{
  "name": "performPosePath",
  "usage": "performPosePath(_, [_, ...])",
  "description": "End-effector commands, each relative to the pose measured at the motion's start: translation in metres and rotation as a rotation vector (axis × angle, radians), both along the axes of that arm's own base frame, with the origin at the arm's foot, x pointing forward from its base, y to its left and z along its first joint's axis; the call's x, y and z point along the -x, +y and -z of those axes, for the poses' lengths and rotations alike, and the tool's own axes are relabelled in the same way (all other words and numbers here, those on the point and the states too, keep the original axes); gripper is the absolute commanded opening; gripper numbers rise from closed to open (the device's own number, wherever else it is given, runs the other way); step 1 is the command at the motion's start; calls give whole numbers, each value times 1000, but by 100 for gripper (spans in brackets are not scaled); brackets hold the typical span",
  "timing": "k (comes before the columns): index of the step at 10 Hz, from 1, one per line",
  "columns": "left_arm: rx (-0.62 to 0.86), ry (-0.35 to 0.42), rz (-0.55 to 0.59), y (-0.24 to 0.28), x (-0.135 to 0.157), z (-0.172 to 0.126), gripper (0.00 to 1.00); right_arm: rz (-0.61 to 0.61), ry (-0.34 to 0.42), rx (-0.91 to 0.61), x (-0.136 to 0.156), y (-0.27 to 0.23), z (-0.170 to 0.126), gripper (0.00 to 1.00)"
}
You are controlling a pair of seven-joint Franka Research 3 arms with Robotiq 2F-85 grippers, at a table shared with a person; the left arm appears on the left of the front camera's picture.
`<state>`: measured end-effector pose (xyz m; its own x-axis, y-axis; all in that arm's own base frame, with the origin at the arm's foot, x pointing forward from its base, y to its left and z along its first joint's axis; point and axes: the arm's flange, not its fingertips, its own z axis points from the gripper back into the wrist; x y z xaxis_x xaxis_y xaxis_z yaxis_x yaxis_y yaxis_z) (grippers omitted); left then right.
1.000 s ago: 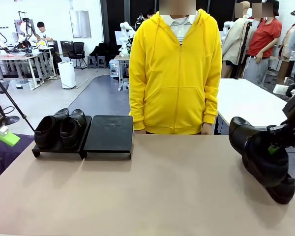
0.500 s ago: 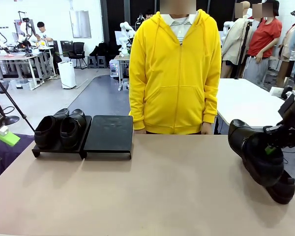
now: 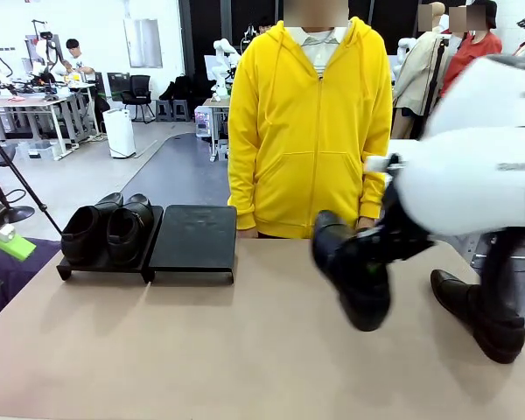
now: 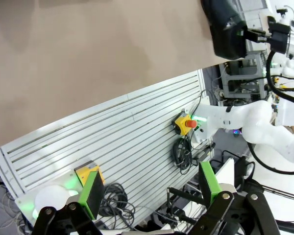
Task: Organize the shoes by placing them on the stand.
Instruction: Pick up one Shoe and place it in the middle of the table.
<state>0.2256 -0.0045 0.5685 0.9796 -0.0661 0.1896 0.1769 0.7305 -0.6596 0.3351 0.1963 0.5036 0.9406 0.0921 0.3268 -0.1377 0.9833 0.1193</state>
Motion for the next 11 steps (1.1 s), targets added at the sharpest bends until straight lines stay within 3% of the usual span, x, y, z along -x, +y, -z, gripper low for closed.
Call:
performPosePath(1, [22, -11, 16, 1, 1, 0, 100, 54, 60, -47, -28, 60, 10, 0])
performPosePath(4, [22, -11, 16, 1, 1, 0, 100, 170, 114, -29, -44, 129, 68, 0])
performPosePath(8, [22, -11, 16, 1, 1, 0, 100, 172, 258, -52, -56, 174, 127, 0])
performPosePath(11, [22, -11, 16, 1, 1, 0, 100, 139, 284, -47, -57, 184, 143, 0])
